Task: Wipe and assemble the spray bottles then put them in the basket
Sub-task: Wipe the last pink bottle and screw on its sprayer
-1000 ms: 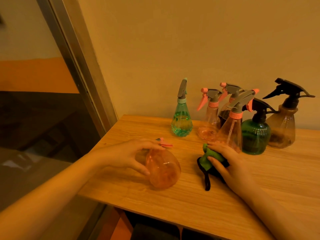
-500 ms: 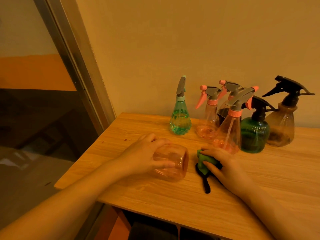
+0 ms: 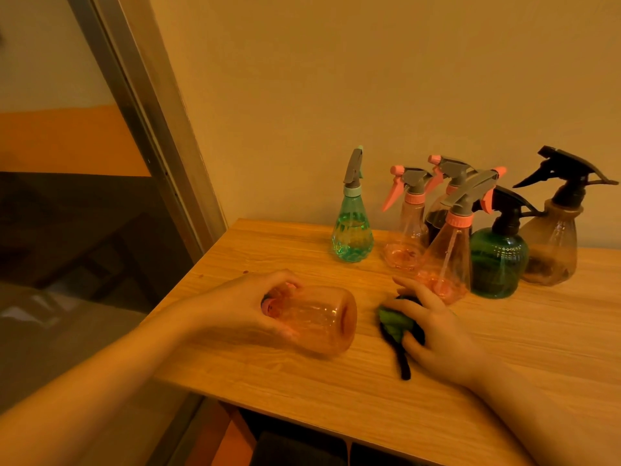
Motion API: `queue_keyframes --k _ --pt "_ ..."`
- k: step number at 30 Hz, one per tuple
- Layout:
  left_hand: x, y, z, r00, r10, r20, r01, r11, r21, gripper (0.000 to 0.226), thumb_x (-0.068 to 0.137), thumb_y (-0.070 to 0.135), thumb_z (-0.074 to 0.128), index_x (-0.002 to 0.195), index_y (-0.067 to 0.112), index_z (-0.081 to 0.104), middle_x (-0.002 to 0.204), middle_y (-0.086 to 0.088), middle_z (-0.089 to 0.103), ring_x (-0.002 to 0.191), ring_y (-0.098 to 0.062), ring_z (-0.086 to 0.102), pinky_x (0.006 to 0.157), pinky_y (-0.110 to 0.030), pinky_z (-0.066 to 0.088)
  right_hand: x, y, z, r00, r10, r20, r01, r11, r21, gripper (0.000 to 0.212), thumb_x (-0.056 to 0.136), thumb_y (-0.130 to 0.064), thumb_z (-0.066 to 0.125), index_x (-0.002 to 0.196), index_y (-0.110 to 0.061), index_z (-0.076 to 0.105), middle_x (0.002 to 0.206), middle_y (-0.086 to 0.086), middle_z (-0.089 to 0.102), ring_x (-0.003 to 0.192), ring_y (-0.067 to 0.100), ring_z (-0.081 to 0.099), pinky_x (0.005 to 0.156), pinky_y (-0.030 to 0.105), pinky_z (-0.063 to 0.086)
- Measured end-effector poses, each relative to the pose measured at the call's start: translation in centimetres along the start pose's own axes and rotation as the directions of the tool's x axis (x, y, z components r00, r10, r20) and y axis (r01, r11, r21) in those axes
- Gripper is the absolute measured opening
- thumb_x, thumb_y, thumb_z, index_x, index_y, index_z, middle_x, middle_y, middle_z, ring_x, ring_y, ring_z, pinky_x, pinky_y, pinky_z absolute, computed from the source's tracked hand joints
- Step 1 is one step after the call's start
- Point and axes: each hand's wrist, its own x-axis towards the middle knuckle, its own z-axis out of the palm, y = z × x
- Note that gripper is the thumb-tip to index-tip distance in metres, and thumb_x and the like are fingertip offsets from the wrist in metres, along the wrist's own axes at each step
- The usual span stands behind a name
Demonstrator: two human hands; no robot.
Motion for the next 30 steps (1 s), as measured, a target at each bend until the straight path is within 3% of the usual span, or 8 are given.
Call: queue_keyframes --k 5,9,13,15,18,21,27,30 --pt "1.2 1.0 1.4 0.991 -0.073 -0.117 0.08 0.995 0.06 0.071 0.063 0.06 0.076 0.121 0.05 0.036 0.126 0.015 0.051 0.106 -0.002 0.052 0.09 -0.027 0.05 0.0 0.1 -0.1 0.999 0.01 -0.035 -0.008 0.998 0.058 0.059 0.08 -0.008 0.061 0.133 -0.03 0.048 0.146 -0.013 0.027 0.128 -0.001 0.034 0.102 0.016 0.032" --pt "2.1 1.4 2.6 0.975 -0.097 -0.202 0.111 0.992 0.059 0.089 0.06 0.06 0.077 0.134 0.043 0.029 0.131 0.01 0.048 0.113 -0.008 0.049 0.095 -0.033 0.047 0.0 0.2 0.0 0.999 0.017 -0.038 -0.015 0.998 0.061 0.059 0.081 -0.007 0.062 0.133 -0.031 0.048 0.144 -0.015 0.028 0.13 -0.001 0.031 0.102 0.012 0.027" --pt "2.0 -0.4 2.5 0.979 -0.104 -0.177 0.138 0.972 0.19 0.113 0.055 0.062 0.079 0.143 0.049 0.01 0.154 0.01 0.014 0.14 -0.017 0.013 0.115 -0.045 0.019 0.0 0.2 -0.1 0.999 0.031 -0.037 -0.029 0.997 0.065 0.058 0.081 -0.008 0.062 0.131 -0.032 0.047 0.143 -0.016 0.028 0.13 0.0 0.03 0.1 0.008 0.025" --pt "1.7 -2.2 2.6 0.969 -0.165 -0.186 0.195 0.968 0.159 0.116 0.052 0.067 0.077 0.145 0.047 0.009 0.156 0.01 0.004 0.143 -0.019 0.004 0.116 -0.05 0.016 0.0 0.2 -0.1 0.999 0.033 -0.037 -0.03 0.997 0.065 0.058 0.081 -0.008 0.063 0.131 -0.033 0.047 0.142 -0.018 0.027 0.129 -0.001 0.03 0.098 0.005 0.024" --pt "1.4 -3.8 2.6 0.954 -0.239 -0.181 0.261 0.959 0.107 0.126 0.038 0.088 0.06 0.146 0.037 0.02 0.155 0.005 0.016 0.143 -0.021 0.012 0.116 -0.045 0.019 0.0 0.2 0.0 0.999 0.032 -0.039 -0.03 0.997 0.07 0.059 0.081 -0.009 0.062 0.131 -0.035 0.047 0.142 -0.019 0.028 0.129 -0.003 0.03 0.098 0.004 0.024" --pt "1.2 -4.4 2.5 0.944 -0.269 -0.189 0.283 0.958 0.053 0.129 0.03 0.095 0.05 0.141 0.031 0.033 0.146 0.005 0.033 0.132 -0.017 0.03 0.11 -0.038 0.03 0.0 0.2 0.0 0.999 0.026 -0.045 -0.023 0.997 0.071 0.059 0.08 -0.009 0.062 0.132 -0.033 0.047 0.143 -0.018 0.029 0.129 -0.002 0.031 0.099 0.008 0.025" --pt "1.4 -3.9 1.7 0.929 -0.27 -0.254 0.252 0.962 -0.101 0.082 0.055 0.052 0.084 0.123 0.036 0.04 0.122 0.008 0.045 0.112 -0.012 0.045 0.092 -0.03 0.044 0.0 0.2 -0.1 0.997 0.024 -0.073 -0.016 0.995 0.102 0.061 0.079 -0.004 0.062 0.131 -0.032 0.047 0.14 -0.017 0.034 0.128 -0.004 0.032 0.1 0.007 0.026" --pt "1.3 -3.4 0.8 0.914 -0.229 -0.334 0.194 0.971 -0.137 0.081 0.056 0.041 0.087 0.121 0.039 0.039 0.12 0.008 0.042 0.109 -0.011 0.046 0.082 -0.019 0.04 0.1 0.2 -0.2 0.995 0.027 -0.093 -0.016 0.993 0.117 0.059 0.079 0.002 0.061 0.13 -0.027 0.05 0.136 -0.015 0.039 0.125 -0.004 0.035 0.101 0.002 0.024"
